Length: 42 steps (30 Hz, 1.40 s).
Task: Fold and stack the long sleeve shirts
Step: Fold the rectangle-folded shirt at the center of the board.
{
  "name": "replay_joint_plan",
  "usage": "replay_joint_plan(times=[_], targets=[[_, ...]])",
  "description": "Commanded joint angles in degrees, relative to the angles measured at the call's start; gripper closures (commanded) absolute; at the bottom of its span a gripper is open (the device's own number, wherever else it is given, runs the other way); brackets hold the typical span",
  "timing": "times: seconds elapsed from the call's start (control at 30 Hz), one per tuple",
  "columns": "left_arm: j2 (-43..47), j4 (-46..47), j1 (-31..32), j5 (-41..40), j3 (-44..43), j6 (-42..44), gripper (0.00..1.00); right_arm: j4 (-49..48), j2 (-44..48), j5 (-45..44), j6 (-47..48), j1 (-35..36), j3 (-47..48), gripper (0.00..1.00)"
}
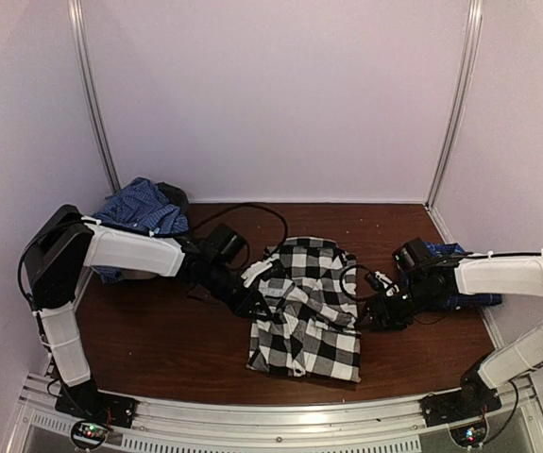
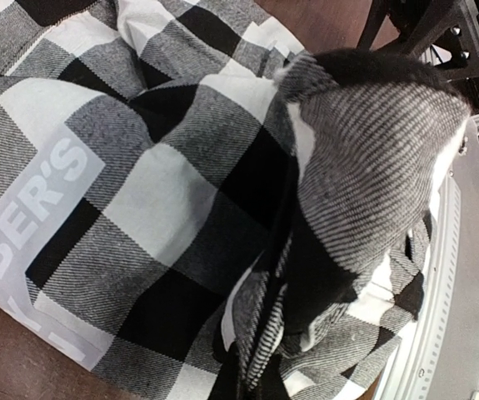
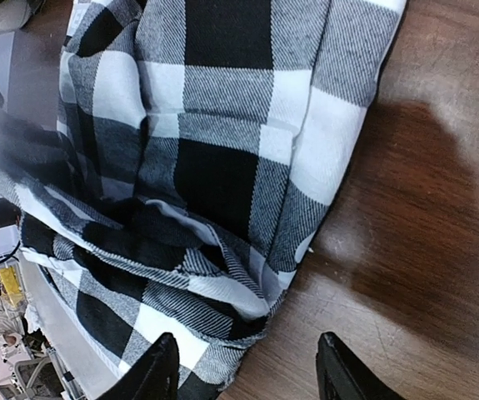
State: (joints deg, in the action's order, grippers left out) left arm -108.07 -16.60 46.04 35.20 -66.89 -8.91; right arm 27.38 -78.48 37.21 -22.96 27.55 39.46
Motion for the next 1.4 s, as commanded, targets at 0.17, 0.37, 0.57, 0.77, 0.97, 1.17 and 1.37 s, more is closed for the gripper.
replay_joint_plan(times=[0.17,0.37,0.57,0.77,0.97,1.17,1.37], targets=[[0.35,0.49,-0.47,0.62,-0.26,-0.65,1.00,-11.64,0.43,2.30,-5.91,3.58,-5.09,0.47],[0.49,-0.14,-0.43,0.01,-0.47,-0.40,1.00,-13.20,-0.40,2.85,-6.20,4.29,-5.68,0.61],[0.67,-0.41,-0.43,-0.51,-0.60,-0.31,1.00,-13.83,-1.28,3.24,-5.96,4.42,-5.86,0.68],[0.67,-0.63,-0.43,-0.63,-0.96,-0.41,1.00,-14.63,-2.20,2.89,-5.41,4.79,-5.39,0.78],[1.53,-0.90,-0.51,-0.36,-0.72,-0.36,1.00,-12.86,-0.99,1.65,-4.40,4.79,-3.41,1.00],[3.88,-1.10,-1.09,1.88,-0.60,-0.83,1.00,-5.58,3.92,-1.28,-2.85,4.79,1.81,1.00],[3.80,-2.92,-2.65,3.66,-2.39,-1.62,1.00,-1.37,5.27,-5.11,-1.10,4.69,7.38,1.00]])
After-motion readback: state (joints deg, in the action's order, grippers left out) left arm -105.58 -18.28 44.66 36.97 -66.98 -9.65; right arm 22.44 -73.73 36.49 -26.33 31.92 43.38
